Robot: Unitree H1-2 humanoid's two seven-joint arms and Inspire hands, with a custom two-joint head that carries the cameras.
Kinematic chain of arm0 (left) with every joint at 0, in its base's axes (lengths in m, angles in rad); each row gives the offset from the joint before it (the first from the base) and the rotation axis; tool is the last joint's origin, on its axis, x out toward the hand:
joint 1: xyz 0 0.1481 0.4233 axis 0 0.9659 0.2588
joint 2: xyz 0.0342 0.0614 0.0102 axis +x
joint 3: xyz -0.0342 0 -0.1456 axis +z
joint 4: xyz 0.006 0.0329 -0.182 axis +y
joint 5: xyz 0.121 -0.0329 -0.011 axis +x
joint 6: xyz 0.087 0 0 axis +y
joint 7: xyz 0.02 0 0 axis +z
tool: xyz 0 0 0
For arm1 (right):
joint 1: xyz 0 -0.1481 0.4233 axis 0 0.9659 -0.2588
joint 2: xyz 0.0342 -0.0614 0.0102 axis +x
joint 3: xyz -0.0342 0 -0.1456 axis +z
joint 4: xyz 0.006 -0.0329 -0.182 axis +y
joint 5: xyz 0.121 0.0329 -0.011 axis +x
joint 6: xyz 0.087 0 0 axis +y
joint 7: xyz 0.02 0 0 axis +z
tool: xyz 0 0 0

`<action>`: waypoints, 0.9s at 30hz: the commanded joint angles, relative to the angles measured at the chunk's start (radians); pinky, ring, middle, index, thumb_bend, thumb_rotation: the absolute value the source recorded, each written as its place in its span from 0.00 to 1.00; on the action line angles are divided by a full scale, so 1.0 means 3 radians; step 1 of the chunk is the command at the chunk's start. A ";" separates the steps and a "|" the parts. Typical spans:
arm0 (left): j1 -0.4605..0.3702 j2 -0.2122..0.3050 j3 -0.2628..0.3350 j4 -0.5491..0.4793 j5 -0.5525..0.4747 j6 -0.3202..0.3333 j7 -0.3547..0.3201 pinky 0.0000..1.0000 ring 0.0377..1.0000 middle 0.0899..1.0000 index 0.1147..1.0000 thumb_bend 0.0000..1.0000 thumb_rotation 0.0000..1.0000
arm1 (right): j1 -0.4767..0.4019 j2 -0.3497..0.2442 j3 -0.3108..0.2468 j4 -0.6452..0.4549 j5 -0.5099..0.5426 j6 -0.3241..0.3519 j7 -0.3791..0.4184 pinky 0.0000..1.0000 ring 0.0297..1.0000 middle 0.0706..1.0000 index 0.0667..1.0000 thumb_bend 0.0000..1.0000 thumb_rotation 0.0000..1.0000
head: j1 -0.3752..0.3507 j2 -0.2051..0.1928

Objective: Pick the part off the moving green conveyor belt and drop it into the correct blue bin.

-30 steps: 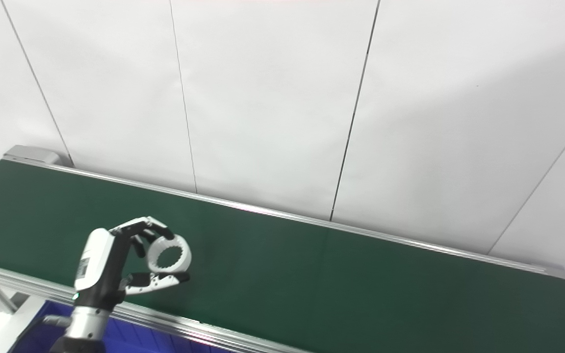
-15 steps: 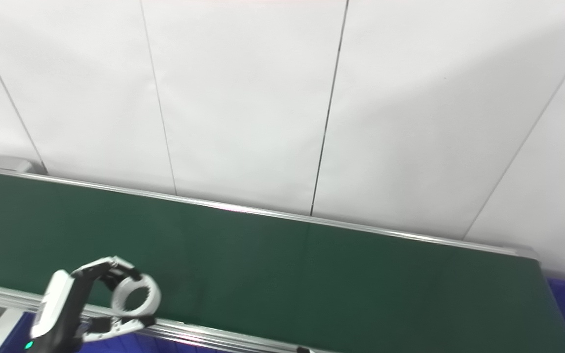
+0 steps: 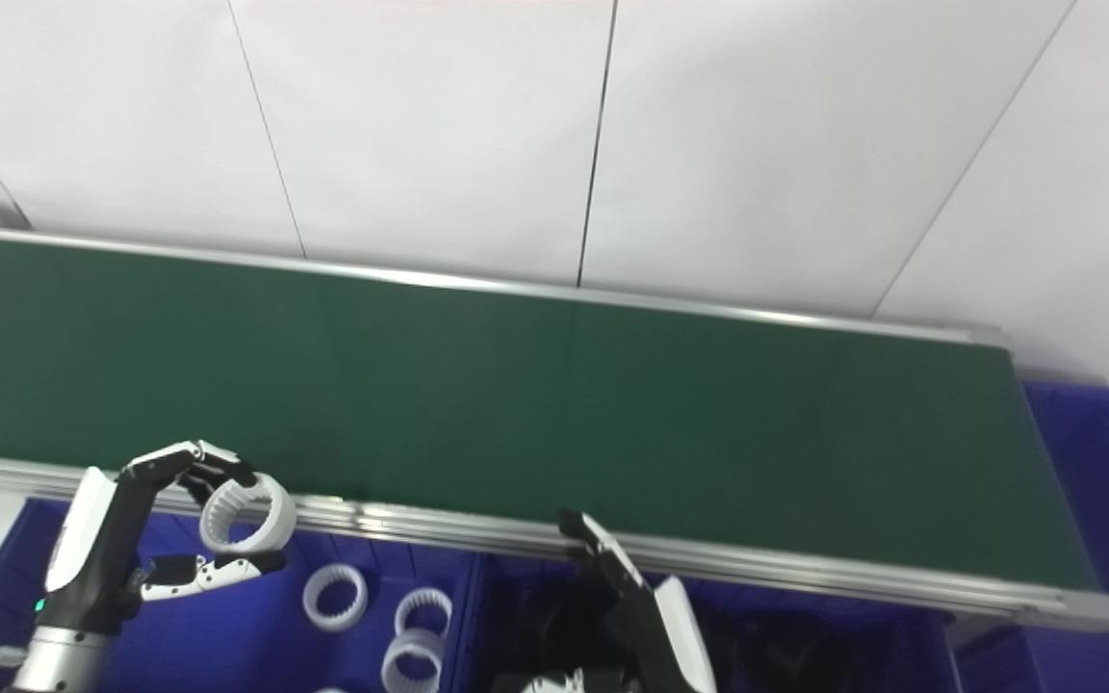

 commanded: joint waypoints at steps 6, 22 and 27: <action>0.0038 -0.0025 -0.0060 -0.0079 -0.0014 -0.0128 -0.0123 0.44 0.45 0.43 0.42 0.48 0.00 | -0.0035 0.0029 0.0014 -0.0192 0.0018 0.0155 0.0067 0.76 0.82 0.85 0.87 0.89 0.29 | -0.0006 0.0088; 0.0169 0.0311 -0.0364 -0.0667 0.1027 0.0625 -0.0979 0.86 0.65 0.58 0.42 0.51 0.05 | 0.0012 0.0020 0.0009 -0.0364 0.0051 0.0304 0.0146 0.78 0.82 0.85 0.87 0.89 0.31 | 0.0001 0.0203; 0.0163 0.0347 -0.0406 -0.0832 0.1196 0.0855 -0.1222 0.91 0.75 0.69 0.43 0.51 0.07 | 0.0019 0.0023 0.0000 -0.0383 0.0063 0.0323 0.0150 0.78 0.82 0.85 0.87 0.90 0.31 | 0.0018 0.0218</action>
